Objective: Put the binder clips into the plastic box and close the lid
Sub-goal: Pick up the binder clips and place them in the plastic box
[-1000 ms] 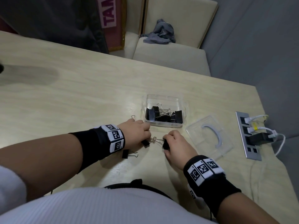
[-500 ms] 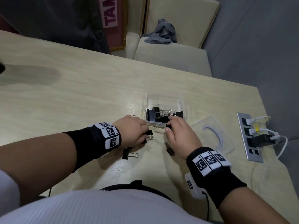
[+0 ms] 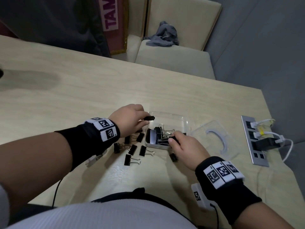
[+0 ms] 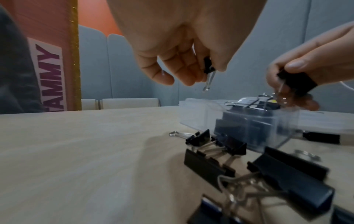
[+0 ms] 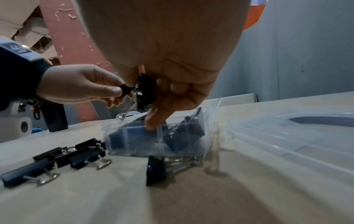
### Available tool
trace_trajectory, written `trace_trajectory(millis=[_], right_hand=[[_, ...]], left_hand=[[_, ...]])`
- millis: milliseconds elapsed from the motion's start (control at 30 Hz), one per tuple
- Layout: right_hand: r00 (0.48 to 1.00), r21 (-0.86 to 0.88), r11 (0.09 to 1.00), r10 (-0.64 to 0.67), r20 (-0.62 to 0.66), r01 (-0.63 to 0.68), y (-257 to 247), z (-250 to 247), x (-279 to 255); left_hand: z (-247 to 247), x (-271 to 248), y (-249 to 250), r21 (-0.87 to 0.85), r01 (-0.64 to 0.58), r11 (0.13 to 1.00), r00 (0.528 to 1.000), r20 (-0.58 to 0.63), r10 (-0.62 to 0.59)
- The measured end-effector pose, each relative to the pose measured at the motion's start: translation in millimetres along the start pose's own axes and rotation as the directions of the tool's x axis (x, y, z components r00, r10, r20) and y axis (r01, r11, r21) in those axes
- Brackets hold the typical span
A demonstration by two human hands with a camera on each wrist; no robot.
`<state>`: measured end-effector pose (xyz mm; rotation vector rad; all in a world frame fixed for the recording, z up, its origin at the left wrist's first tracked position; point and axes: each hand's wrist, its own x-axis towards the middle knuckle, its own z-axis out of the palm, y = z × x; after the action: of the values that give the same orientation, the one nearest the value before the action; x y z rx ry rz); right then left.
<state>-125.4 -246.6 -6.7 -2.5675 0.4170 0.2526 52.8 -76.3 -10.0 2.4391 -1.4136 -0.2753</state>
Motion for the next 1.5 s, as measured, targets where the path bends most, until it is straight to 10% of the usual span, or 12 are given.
trace_trajectory(millis=[333,600,800,1233,1500], right_hand=[[0.903,0.358,0.917,0.295,-0.311,-0.176,7.5,-21.4,34.3],[0.953,0.131,0.966,0.246,-0.177,-0.225,-3.1,-28.4,26.4],[0.914,-0.253,0.948,0.267,0.304,-0.193,-4.1,-14.1,-9.4],[0.967,-0.374,0.927,0.121,0.225,-0.029,-12.1,39.3,-17.2],[0.999,0.023,0.999,0.025,0.027,-0.025,-33.1,-7.3,-5.3]], left_hand=[[-7.1,34.4,15.2,-0.084,0.153,0.985,0.987,0.056,-0.149],[-5.0,28.6,9.9,-0.039,0.198,0.979,0.976,0.106,-0.193],[-1.8,-1.6,-14.8,0.131,0.253,0.959,0.916,0.288,-0.281],[25.9,-15.7,-8.7,0.274,0.185,0.944,0.910,0.314,-0.269],[24.3,-8.2,-13.4,0.295,0.186,0.937,0.915,0.296,-0.274]])
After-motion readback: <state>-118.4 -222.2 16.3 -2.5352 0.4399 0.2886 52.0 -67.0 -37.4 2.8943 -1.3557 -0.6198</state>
